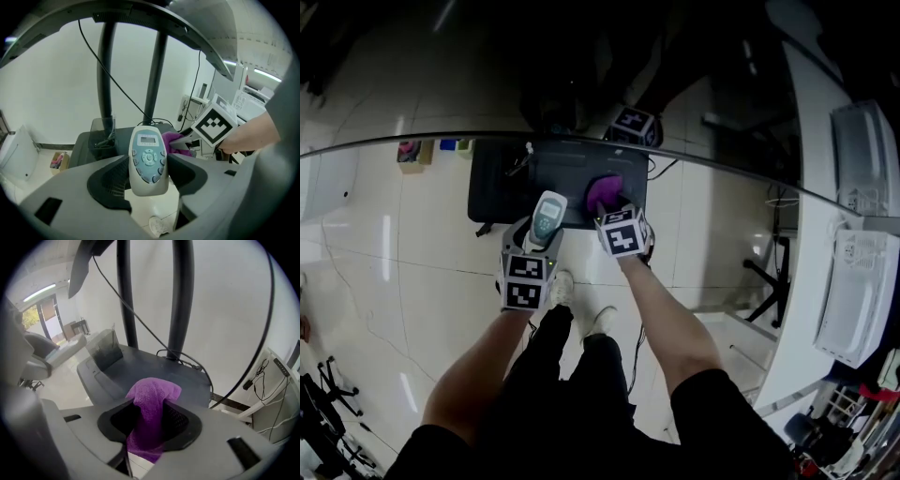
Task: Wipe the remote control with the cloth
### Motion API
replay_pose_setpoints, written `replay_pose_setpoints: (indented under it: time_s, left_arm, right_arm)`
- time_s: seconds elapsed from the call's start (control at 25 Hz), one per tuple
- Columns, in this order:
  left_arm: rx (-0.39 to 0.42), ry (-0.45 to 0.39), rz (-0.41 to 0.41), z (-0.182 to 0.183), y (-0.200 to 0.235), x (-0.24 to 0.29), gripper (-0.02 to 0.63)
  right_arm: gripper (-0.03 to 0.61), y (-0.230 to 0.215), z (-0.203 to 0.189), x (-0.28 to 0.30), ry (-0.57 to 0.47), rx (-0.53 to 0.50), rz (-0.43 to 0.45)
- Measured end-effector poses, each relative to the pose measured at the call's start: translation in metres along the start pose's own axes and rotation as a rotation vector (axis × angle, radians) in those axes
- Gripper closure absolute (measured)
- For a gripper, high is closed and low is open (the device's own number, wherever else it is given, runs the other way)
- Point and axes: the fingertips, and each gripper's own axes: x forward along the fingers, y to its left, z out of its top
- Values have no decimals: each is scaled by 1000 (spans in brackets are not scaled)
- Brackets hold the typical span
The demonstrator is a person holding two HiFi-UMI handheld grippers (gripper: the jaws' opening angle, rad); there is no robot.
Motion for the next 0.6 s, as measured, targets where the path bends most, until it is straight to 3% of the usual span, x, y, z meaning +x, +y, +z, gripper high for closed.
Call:
replay_pose_setpoints:
  time_s: [0.28, 0.6]
  left_arm:
    - [132, -63, -38, 32, -34, -52, 365]
    - [378, -159, -41, 57, -133, -143, 365]
  right_arm:
    - [430, 24, 49, -158, -247, 42, 66]
    - [430, 93, 63, -347, -425, -141, 178]
